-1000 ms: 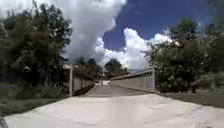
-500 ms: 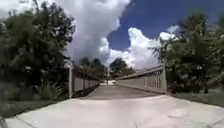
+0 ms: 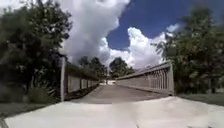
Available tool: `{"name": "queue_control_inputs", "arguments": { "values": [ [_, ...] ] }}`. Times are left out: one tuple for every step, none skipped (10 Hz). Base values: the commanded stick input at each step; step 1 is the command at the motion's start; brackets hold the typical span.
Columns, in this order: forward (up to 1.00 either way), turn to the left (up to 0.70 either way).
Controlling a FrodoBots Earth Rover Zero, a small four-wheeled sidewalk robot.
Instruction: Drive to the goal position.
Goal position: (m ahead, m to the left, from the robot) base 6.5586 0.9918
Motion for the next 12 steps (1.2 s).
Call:
{"name": "queue_control_inputs", "arguments": {
  "values": [
    [0.85,0.00],
    [0.85,0.00],
    [0.85,0.00],
    [0.85,0.00],
    [0.85,0.00],
    [0.85,0.00],
    [0.85,0.00],
    [0.85,0.00],
    [0.85,0.00],
    [0.85,0.00],
    [0.85,0.00],
    [0.85,0.00]
  ]
}}
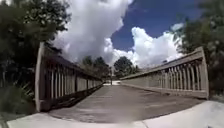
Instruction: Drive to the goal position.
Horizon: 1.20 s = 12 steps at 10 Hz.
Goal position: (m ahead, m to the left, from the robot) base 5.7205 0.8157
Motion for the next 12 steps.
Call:
{"name": "queue_control_inputs", "arguments": {
  "values": [
    [0.85,0.00],
    [0.85,0.00],
    [0.85,0.00],
    [0.85,0.00],
    [0.85,0.00],
    [0.85,0.00],
    [0.85,0.00],
    [0.85,0.00],
    [0.85,0.00],
    [0.85,0.00],
    [0.85,0.00],
    [0.85,0.00]
  ]
}}
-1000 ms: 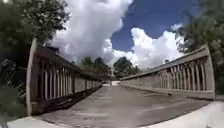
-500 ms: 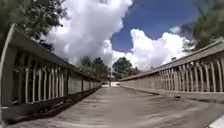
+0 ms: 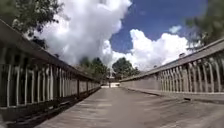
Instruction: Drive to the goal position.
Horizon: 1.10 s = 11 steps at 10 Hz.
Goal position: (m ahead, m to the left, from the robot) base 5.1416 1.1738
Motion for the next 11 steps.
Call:
{"name": "queue_control_inputs", "arguments": {
  "values": [
    [0.85,0.00],
    [0.85,0.00],
    [0.85,0.00],
    [0.85,0.00],
    [0.85,0.00],
    [0.85,0.00],
    [0.85,0.00],
    [0.85,0.00],
    [0.85,0.00],
    [0.85,0.00],
    [0.85,0.00]
  ]
}}
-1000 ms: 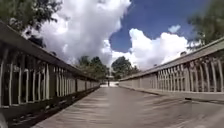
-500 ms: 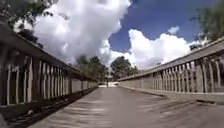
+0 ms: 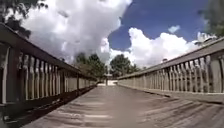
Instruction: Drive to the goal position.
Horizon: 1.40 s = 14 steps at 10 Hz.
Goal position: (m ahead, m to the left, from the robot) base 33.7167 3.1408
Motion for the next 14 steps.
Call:
{"name": "queue_control_inputs", "arguments": {
  "values": [
    [0.85,0.00],
    [0.85,0.00],
    [0.85,0.00],
    [0.85,0.00],
    [0.85,0.00],
    [0.85,0.00],
    [0.85,0.00],
    [0.85,0.00],
    [0.85,0.00],
    [0.85,0.00],
    [0.85,0.00],
    [0.85,0.00],
    [0.85,0.00],
    [0.85,0.00]
  ]
}}
